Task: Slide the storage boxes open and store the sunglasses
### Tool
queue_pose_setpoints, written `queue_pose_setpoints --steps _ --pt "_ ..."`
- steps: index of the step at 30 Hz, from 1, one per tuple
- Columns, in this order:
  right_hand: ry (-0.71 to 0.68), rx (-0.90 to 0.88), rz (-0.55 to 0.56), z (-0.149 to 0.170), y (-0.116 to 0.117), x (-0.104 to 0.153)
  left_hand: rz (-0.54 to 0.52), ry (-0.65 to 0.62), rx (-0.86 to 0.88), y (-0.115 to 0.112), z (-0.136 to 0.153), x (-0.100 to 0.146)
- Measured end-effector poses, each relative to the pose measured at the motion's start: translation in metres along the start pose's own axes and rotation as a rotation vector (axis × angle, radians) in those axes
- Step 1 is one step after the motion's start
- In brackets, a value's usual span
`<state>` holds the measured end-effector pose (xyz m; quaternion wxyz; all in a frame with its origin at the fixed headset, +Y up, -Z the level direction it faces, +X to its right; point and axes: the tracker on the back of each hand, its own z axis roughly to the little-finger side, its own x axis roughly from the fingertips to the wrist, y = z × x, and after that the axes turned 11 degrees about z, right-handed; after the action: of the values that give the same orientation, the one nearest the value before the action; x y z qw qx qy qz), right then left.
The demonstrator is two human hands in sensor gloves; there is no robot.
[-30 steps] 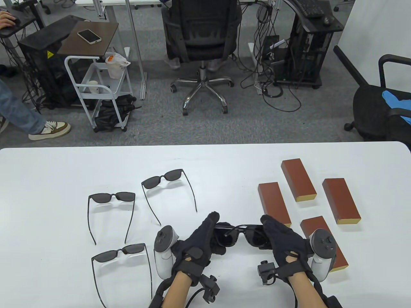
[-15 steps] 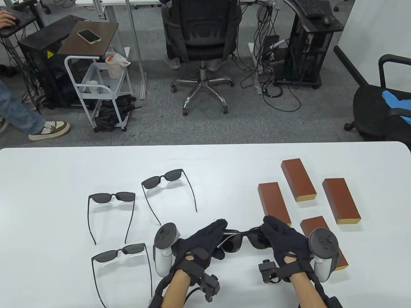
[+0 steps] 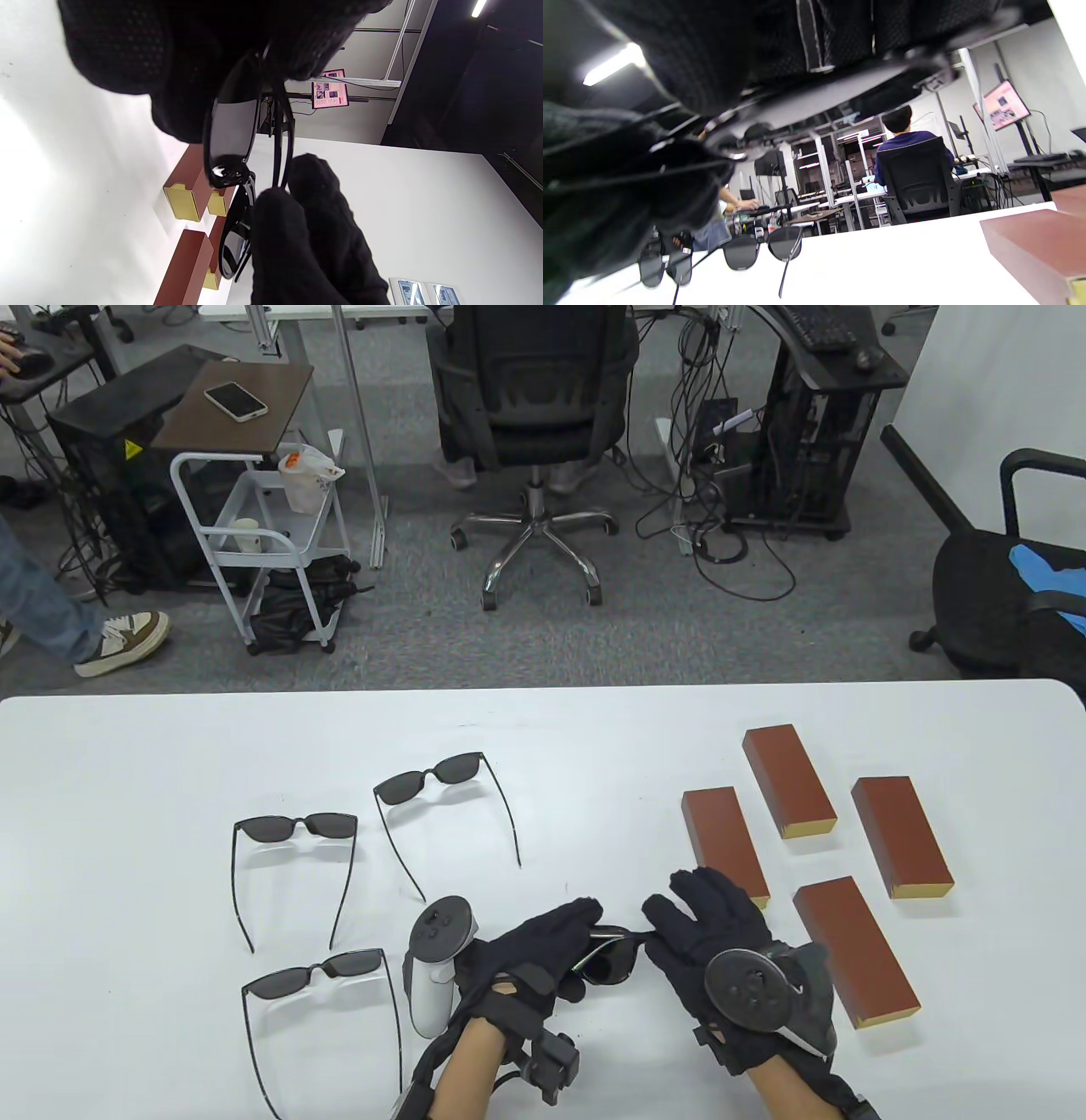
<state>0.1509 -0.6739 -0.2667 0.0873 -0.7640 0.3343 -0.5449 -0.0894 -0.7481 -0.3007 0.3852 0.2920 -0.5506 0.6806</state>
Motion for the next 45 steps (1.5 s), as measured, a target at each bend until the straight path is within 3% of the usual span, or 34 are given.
queue_pose_setpoints --steps 12,21,29,36,45 --pt "-0.088 0.123 -0.054 -0.013 0.007 -0.001 0.023 0.01 -0.067 0.003 0.002 -0.002" --pt "-0.151 0.199 -0.253 -0.021 0.035 0.009 -0.237 -0.002 -0.38 0.016 -0.011 0.012" --pt "-0.18 0.228 -0.463 -0.025 0.064 0.021 -0.409 -0.046 -0.831 0.017 -0.025 0.019" --pt "-0.159 0.209 -0.521 -0.024 0.074 0.026 -0.493 -0.037 -0.92 0.017 -0.032 0.023" --pt "-0.122 0.2 -0.53 -0.018 0.075 0.026 -0.507 -0.025 -0.954 0.019 -0.034 0.024"
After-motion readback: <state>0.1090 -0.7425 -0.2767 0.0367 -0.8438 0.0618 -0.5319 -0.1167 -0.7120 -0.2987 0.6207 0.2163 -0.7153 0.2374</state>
